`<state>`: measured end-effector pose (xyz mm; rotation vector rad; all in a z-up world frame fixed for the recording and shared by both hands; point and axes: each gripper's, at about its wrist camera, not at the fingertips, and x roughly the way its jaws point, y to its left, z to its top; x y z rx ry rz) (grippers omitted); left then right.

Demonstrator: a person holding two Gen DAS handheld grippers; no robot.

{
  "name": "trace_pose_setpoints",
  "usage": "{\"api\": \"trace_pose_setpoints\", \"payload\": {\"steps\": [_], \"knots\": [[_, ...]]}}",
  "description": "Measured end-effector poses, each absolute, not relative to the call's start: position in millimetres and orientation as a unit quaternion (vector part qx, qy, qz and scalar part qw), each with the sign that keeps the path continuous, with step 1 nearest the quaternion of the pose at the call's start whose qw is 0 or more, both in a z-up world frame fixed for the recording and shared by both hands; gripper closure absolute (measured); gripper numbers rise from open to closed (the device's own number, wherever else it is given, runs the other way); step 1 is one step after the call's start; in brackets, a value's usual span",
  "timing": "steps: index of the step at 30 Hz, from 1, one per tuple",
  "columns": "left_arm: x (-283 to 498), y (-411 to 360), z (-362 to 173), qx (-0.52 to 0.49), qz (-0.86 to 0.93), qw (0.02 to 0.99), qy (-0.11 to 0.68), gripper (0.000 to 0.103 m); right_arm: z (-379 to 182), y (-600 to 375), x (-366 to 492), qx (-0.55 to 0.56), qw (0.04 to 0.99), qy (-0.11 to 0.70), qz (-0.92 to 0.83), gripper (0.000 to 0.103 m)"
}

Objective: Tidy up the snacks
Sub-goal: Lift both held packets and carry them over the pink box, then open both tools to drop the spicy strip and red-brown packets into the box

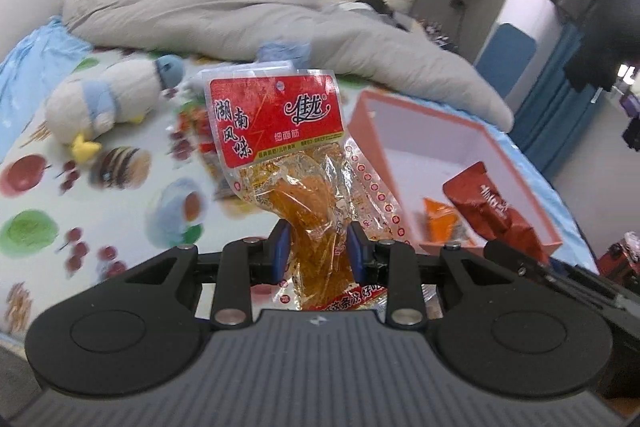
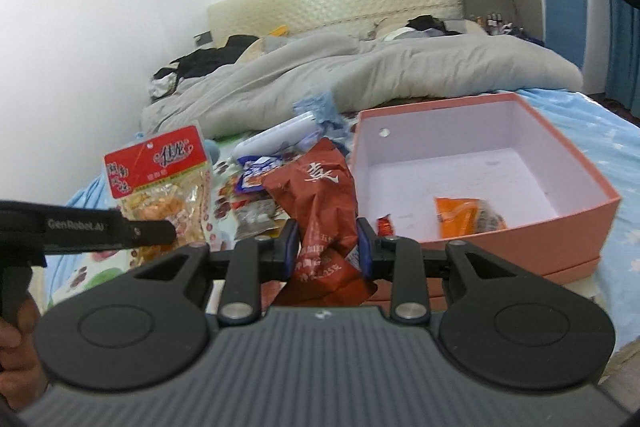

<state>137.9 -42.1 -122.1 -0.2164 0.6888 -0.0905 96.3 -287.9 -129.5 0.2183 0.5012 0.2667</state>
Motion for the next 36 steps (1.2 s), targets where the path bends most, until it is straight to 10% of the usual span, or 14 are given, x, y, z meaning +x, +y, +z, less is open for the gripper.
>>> {"api": "trace_pose_setpoints", "payload": {"steps": [36], "knots": [[371.7,-185.5,-150.0,-0.106,-0.147,0.879,0.441,0.067,-180.8,-405.2,269.4,0.083,0.931,0.347,0.078,0.069]]}}
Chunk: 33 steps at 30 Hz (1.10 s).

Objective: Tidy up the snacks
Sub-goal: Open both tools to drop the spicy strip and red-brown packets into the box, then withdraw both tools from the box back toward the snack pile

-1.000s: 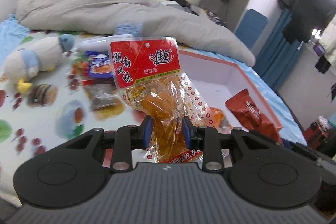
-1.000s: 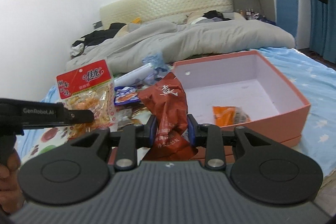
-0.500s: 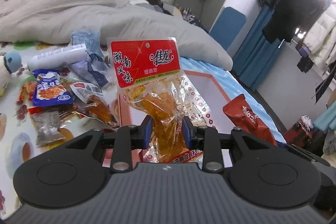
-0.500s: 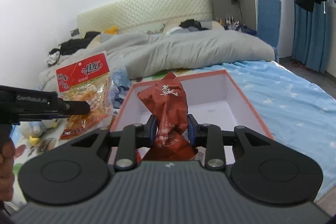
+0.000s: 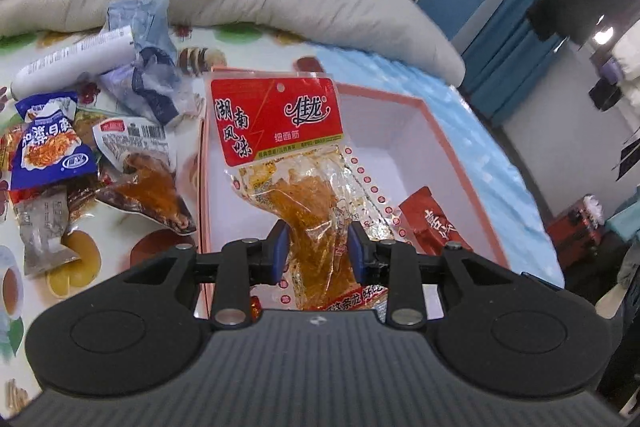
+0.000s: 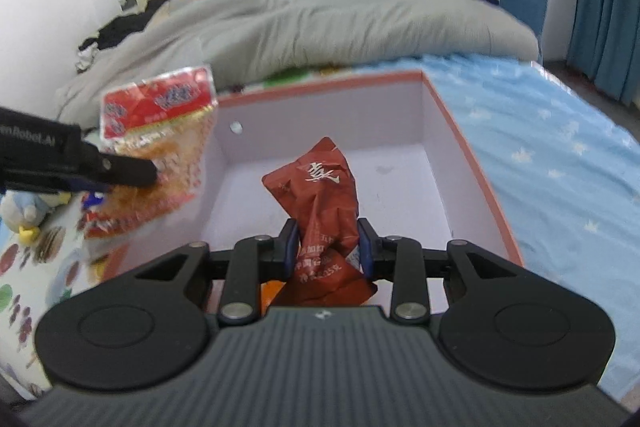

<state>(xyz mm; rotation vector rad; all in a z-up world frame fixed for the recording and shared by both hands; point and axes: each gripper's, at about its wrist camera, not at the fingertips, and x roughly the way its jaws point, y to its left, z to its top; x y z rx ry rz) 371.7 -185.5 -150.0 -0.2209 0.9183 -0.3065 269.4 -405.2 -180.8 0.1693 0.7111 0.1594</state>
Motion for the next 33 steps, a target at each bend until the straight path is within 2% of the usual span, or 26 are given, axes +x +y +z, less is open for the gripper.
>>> {"api": "trace_pose_setpoints", "payload": {"steps": [5,6,7,9,11,33], "knots": [[372.7,-188.1,-156.6,-0.098,-0.148,0.877,0.446,0.067,-184.8,-415.5,268.8,0.087,0.927,0.358,0.07,0.068],[371.9,-188.4,-156.9,-0.098,-0.151,0.877,0.446,0.064,-183.5,-418.0,268.2,0.09,0.927,0.357,0.066,0.067],[370.9,-189.3,-157.2,-0.095,-0.152,0.877,0.446,0.06,-182.7,-419.9,267.2,0.095,0.928,0.355,0.064,0.059],[369.8,-189.8,-157.8,-0.093,-0.145,0.879,0.444,0.044,-180.2,-422.2,263.9,0.093,0.932,0.344,0.061,0.038],[364.4,-188.0,-155.0,-0.102,-0.142,0.884,0.434,0.04,-177.7,-422.8,260.9,0.082,0.936,0.337,0.06,0.039],[312.7,-178.9,-125.6,-0.066,-0.141,0.924,0.35,0.04,-161.1,-422.0,226.6,0.108,0.95,0.286,0.06,0.039]]}}
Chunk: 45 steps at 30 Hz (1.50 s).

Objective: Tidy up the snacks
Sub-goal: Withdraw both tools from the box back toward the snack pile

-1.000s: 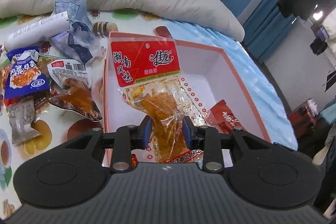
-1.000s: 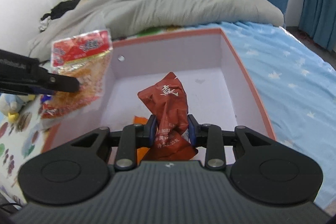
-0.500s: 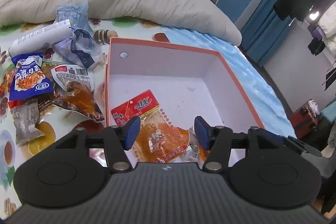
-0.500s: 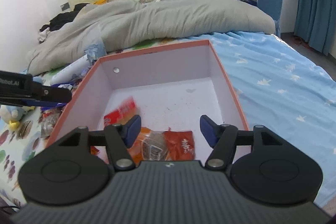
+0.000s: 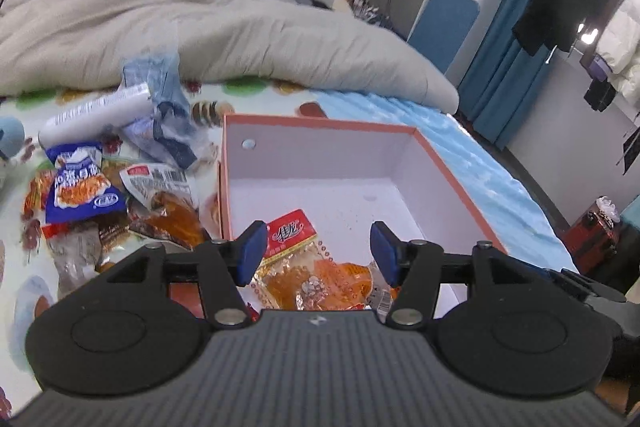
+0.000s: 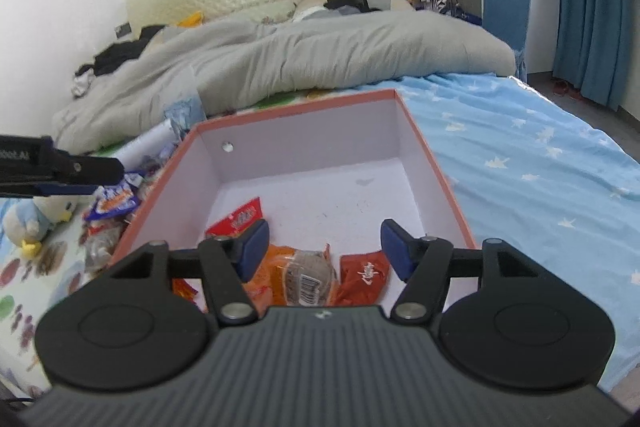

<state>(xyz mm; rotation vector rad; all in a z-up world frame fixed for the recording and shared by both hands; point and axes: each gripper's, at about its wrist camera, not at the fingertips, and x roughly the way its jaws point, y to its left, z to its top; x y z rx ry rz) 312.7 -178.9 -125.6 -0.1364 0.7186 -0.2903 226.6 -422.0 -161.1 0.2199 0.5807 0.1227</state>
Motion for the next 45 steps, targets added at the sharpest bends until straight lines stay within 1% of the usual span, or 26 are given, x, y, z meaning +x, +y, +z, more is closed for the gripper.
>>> {"api": "trace_pose_setpoints", "payload": {"steps": [6,12,18,25,31,38,45], "knots": [[293.5,-171.5,-127.8,-0.037,-0.127,0.932,0.339,0.04,-157.6,-404.9,211.8,0.089,0.955,0.274,0.065,0.039],[275.3,-142.0,-131.6,-0.056,-0.104,0.935,0.335,0.04,-157.9,-389.7,196.5,0.102,0.955,0.265,0.082,0.039],[263.9,-118.6,-130.2,-0.066,-0.092,0.937,0.33,0.04,-157.5,-367.9,197.8,0.106,0.951,0.276,0.093,0.039],[249.6,-92.8,-115.6,-0.081,-0.084,0.942,0.315,0.04,-141.6,-339.2,190.8,0.101,0.956,0.25,0.118,0.039],[226.3,-65.6,-107.8,-0.066,-0.053,0.948,0.307,0.04,-138.2,-312.9,175.3,0.111,0.952,0.247,0.142,0.039],[195.8,-23.7,-115.1,-0.079,-0.032,0.945,0.315,0.04,-139.0,-274.8,150.1,0.099,0.953,0.24,0.158,0.039],[170.2,3.6,-116.9,-0.063,-0.021,0.947,0.315,0.04,-141.0,-240.2,131.2,0.108,0.951,0.236,0.165,0.039]]}}
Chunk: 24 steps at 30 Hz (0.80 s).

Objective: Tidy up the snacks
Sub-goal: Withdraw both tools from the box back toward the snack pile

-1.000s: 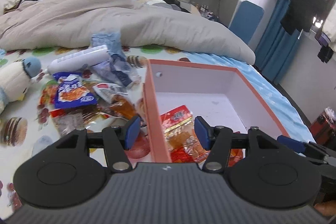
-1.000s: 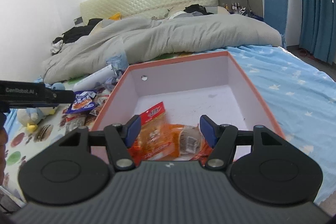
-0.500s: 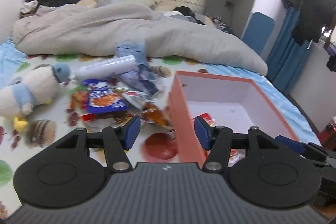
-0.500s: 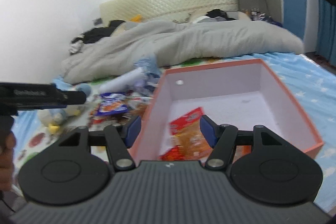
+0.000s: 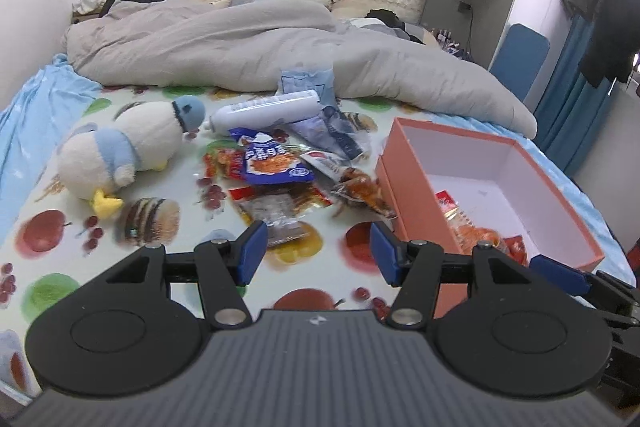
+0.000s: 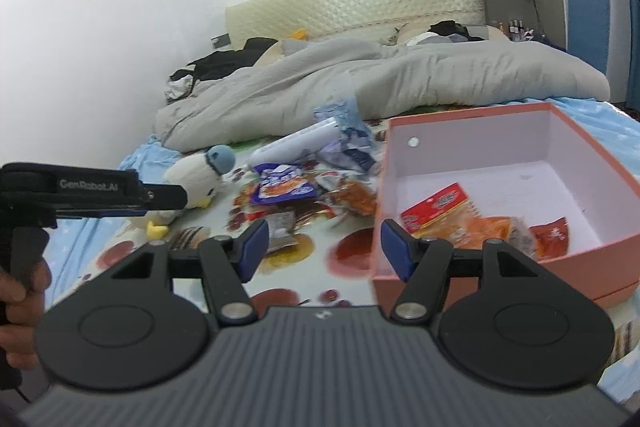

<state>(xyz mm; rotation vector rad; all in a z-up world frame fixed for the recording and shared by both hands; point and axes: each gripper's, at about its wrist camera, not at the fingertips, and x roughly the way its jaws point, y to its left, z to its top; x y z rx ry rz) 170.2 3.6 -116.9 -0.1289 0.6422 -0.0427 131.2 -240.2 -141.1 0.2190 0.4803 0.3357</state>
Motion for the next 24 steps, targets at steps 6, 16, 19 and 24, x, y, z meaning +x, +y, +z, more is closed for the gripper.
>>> {"api": "trace_pose_setpoints", "payload": {"steps": [6,16,19,24], "knots": [[155.5,27.7,-132.5,-0.092,-0.011,0.942,0.323,0.04,-147.2,-206.3,119.4,0.099,0.944,0.252,0.188,0.039],[159.2,65.9,-156.4,-0.128,0.017,0.934,0.334,0.04,-156.0,-163.9,134.5,0.045,0.944,0.261,0.199,0.039],[172.1,75.4,-167.3,-0.142,0.017,0.928,0.345,0.04,-162.2,-152.4,145.6,0.014,0.948,0.26,0.182,0.039],[206.8,85.2,-185.9,-0.157,0.01,0.917,0.367,0.04,-176.4,-139.1,172.4,-0.015,0.95,0.268,0.158,0.04]]}}
